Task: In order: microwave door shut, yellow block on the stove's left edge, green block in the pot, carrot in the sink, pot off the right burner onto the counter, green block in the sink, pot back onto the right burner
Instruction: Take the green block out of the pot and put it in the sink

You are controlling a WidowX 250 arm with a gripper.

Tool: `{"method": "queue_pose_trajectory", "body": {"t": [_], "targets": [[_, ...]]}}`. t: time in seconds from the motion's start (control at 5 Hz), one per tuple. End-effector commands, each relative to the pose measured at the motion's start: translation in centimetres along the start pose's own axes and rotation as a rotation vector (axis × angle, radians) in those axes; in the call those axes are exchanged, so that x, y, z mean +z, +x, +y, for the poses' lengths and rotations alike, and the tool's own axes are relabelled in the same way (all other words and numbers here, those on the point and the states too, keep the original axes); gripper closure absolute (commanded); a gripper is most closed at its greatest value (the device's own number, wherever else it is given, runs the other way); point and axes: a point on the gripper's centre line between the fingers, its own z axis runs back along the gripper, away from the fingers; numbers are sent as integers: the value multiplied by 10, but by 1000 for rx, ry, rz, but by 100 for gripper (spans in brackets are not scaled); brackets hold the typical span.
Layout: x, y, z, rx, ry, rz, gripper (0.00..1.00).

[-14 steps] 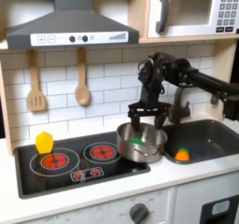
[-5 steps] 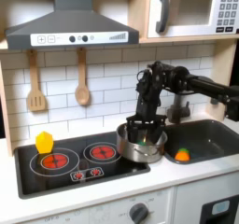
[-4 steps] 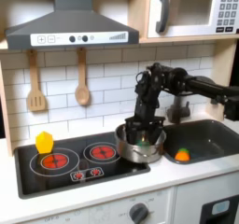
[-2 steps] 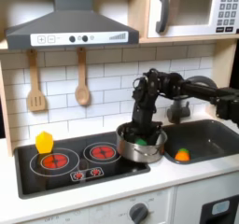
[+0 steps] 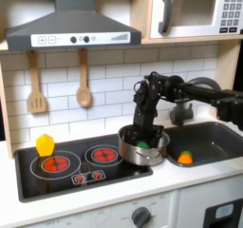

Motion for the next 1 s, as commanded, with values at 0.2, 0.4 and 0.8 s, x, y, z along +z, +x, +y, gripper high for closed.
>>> {"method": "queue_pose_trajectory", "body": {"t": [0.2,0.4,0.8], "targets": [[11,7,-4,-40,-3,-32,100],[23,13,-12,-83,-10,-57,100],[48,27,-27,-157,-30,-131,100]]}}
